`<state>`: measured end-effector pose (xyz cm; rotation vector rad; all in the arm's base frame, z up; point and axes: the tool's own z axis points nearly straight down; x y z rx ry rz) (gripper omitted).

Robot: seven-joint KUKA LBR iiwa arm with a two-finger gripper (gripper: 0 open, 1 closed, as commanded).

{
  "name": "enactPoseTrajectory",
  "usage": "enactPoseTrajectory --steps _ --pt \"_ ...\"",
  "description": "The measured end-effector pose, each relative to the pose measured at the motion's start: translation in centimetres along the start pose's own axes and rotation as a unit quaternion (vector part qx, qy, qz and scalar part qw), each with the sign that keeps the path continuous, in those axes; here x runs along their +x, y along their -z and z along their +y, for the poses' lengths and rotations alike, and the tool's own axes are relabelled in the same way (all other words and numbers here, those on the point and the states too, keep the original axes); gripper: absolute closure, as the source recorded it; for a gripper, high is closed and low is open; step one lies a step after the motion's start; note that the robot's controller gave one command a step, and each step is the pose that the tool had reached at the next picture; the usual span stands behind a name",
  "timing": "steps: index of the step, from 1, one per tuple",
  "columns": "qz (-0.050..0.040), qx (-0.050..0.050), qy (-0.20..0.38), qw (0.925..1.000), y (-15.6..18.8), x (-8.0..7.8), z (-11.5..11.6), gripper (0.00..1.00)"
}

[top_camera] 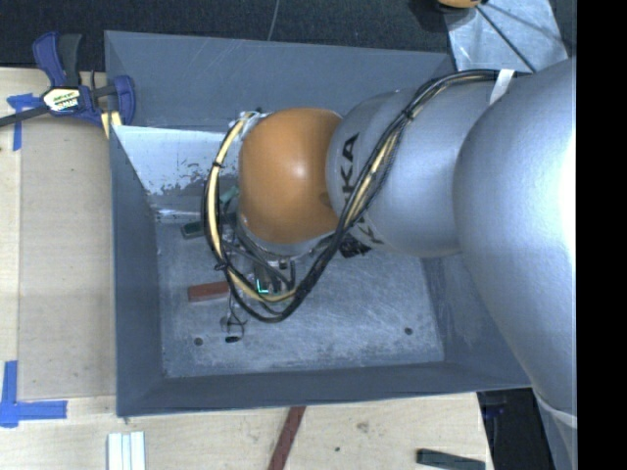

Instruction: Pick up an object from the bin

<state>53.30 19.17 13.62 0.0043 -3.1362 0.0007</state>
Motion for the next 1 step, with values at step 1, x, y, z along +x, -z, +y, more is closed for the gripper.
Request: enactPoseTrajectory --steps 1 --pt "-0.0039 -0.001 -0.002 1.0 0.43 -0.23 -0.08 0.0"
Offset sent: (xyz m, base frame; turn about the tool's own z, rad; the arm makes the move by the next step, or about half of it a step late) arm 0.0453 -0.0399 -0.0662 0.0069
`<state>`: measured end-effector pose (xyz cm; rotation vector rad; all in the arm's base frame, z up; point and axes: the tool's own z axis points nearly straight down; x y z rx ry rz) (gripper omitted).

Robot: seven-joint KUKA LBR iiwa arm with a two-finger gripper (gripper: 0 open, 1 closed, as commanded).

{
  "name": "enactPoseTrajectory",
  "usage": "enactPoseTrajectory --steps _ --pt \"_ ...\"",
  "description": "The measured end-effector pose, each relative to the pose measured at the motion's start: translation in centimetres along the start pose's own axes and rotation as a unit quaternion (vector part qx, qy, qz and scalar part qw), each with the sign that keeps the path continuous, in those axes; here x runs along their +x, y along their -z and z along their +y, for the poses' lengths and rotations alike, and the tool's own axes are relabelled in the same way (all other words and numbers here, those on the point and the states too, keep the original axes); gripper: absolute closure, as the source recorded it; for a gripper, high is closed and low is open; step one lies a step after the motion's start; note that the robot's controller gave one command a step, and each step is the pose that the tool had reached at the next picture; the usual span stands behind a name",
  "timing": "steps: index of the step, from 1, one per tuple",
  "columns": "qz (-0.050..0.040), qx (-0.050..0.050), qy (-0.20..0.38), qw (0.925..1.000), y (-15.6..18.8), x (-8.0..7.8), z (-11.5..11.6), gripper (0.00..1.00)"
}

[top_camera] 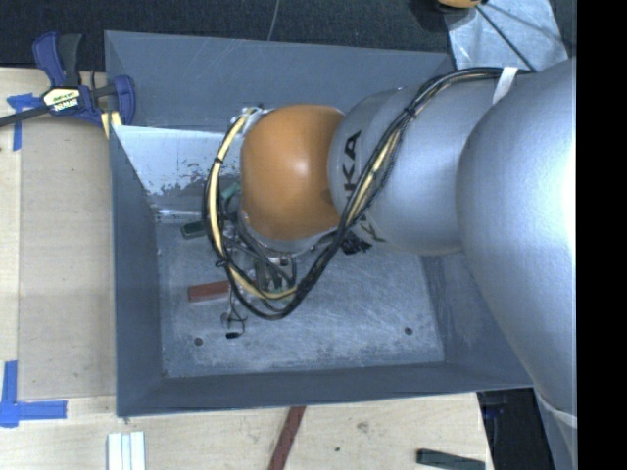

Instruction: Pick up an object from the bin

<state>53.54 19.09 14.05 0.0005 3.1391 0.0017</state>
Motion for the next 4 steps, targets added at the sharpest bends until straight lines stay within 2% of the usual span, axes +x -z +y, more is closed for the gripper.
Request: enactPoseTrajectory --steps 1,2,3,4 --pt "-0.003 -0.001 -0.002 1.0 -6.7 -4.5 -3.8 0.0" --pt "0.0004 0.0 0.038 0.9993 -6.9 -4.2 -5.2 0.0" --pt "-0.0015 0.0 -0.001 1.0 -6.6 -4.6 -3.8 0.0" --pt "-0.0006 0.0 0.039 0.9992 -6.8 -4.4 -5.2 0.0"
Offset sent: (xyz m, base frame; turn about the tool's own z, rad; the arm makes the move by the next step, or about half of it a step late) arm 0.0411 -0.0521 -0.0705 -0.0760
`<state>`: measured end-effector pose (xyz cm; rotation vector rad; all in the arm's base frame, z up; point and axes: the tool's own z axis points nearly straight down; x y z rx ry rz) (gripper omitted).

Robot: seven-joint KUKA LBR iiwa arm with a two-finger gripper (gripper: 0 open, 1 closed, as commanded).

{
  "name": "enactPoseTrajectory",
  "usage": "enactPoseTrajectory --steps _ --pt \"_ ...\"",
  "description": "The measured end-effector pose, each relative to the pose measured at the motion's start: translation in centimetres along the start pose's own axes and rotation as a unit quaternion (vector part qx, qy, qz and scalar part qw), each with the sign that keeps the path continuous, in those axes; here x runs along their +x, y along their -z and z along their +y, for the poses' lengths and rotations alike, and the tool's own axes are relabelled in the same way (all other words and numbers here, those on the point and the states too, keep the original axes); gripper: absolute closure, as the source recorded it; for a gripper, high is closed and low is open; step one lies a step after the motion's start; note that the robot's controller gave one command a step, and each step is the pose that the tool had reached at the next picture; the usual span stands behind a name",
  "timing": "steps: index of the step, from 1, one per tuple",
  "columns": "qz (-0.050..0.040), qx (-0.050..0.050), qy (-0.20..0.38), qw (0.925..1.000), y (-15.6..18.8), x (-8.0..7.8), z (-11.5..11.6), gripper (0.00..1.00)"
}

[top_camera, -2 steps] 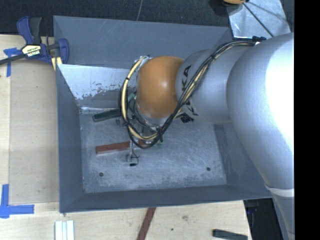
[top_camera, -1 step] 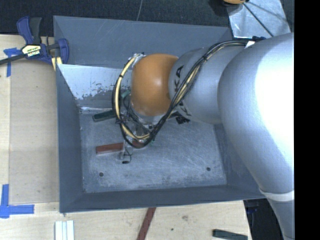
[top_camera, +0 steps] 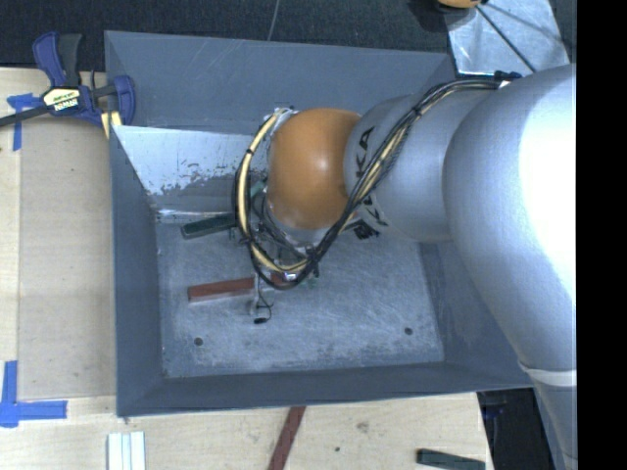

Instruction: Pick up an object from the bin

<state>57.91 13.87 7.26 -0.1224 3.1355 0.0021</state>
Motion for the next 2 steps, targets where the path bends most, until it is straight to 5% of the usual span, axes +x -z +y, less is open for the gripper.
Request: enactPoseTrajectory --steps 1,2 --pt "-0.0011 0.0 -0.04 0.9992 0.23 -0.48 1.44 1.0" --pt "-0.0011 0.0 -0.04 0.9992 0.23 -0.48 1.44 1.0"
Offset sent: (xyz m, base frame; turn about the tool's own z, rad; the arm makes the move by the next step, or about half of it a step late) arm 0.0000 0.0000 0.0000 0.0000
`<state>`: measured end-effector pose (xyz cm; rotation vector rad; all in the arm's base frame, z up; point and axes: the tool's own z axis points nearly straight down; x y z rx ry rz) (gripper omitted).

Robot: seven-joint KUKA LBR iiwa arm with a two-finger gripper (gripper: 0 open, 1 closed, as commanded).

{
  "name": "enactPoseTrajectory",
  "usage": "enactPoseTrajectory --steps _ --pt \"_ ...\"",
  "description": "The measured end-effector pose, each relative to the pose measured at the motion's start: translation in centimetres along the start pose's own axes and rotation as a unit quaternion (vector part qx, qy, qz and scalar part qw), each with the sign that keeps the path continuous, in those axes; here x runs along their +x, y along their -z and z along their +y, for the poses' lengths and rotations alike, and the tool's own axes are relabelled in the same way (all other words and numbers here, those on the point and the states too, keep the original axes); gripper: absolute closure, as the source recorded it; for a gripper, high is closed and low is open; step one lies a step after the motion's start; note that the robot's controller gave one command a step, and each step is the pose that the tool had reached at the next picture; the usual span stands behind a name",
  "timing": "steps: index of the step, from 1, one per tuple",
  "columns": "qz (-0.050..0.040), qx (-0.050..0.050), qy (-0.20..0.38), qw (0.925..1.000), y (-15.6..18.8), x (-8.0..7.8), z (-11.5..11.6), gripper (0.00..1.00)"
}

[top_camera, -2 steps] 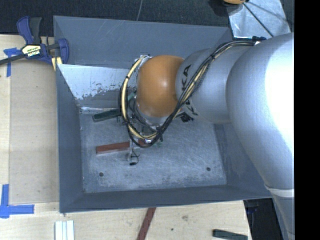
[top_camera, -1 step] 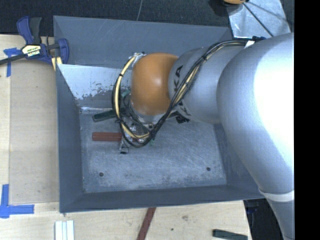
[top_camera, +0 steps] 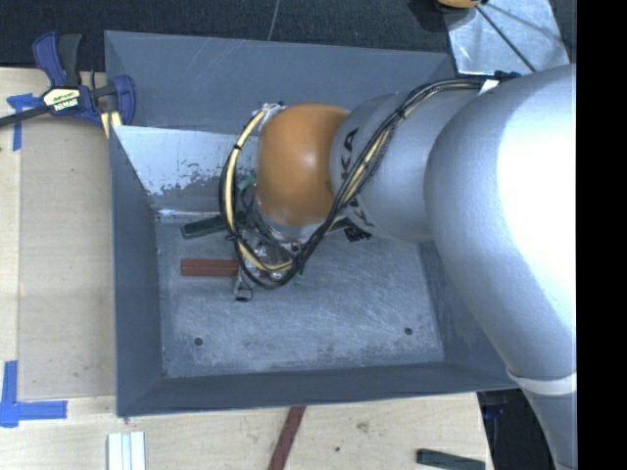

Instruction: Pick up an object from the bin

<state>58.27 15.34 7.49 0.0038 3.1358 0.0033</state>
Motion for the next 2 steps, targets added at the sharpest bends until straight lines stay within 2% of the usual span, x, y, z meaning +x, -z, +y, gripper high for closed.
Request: enactPoseTrajectory --steps 2 --pt "0.0029 0.001 0.0 1.0 1.8 0.1 -0.1 1.0"
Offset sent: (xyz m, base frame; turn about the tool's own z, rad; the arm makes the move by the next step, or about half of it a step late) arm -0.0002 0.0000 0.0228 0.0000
